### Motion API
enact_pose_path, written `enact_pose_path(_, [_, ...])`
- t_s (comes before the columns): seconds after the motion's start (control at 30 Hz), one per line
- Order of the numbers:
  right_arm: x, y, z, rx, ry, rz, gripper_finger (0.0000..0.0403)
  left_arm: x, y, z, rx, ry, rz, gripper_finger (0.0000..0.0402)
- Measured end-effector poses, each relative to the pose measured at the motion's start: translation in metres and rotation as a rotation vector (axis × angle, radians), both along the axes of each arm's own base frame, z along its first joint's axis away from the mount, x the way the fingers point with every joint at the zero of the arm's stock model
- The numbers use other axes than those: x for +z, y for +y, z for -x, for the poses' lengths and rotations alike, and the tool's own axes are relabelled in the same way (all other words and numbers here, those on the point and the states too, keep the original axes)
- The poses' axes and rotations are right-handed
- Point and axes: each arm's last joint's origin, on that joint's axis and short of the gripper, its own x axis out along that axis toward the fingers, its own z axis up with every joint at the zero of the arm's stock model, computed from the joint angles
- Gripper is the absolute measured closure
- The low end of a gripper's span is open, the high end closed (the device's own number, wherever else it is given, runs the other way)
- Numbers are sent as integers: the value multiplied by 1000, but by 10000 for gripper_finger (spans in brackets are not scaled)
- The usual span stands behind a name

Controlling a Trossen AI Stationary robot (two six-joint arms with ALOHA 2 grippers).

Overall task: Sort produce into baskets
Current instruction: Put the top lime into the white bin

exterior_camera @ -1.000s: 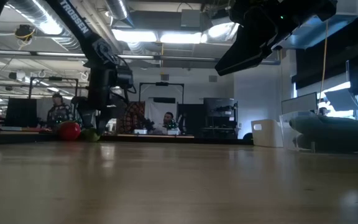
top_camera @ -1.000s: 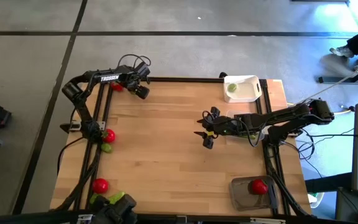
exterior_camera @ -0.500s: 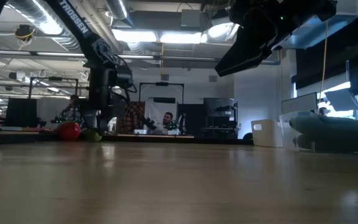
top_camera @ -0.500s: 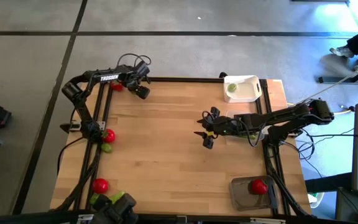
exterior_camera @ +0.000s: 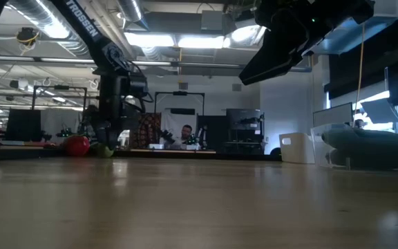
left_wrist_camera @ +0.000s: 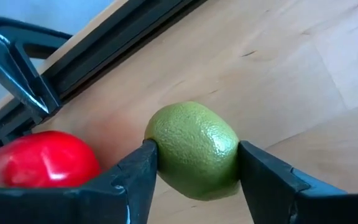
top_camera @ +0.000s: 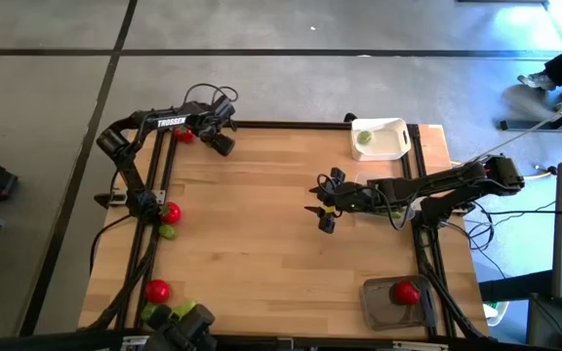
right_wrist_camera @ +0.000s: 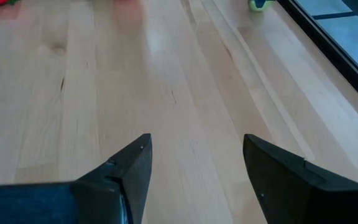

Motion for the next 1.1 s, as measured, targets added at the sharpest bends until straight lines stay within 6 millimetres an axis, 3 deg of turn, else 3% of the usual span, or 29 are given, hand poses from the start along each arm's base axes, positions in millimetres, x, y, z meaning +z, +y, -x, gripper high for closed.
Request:
enact_pose_path(0.27, [0,0,0,10,4,15,171,0,-22,-24,-212,44,20,199])
enact_pose_path(0.57, [0,0,0,11,4,15,171,7,-61,-57,-401,11,17,199])
enact_pose_path(0.77, [0,0,0,11,3,15,171,36,-92,-69,-494,-66,-60,199])
enact_pose_path(1.1, [4,0,-3,16,-39,31,171,95,-148,-76,-681,-409,-106,198])
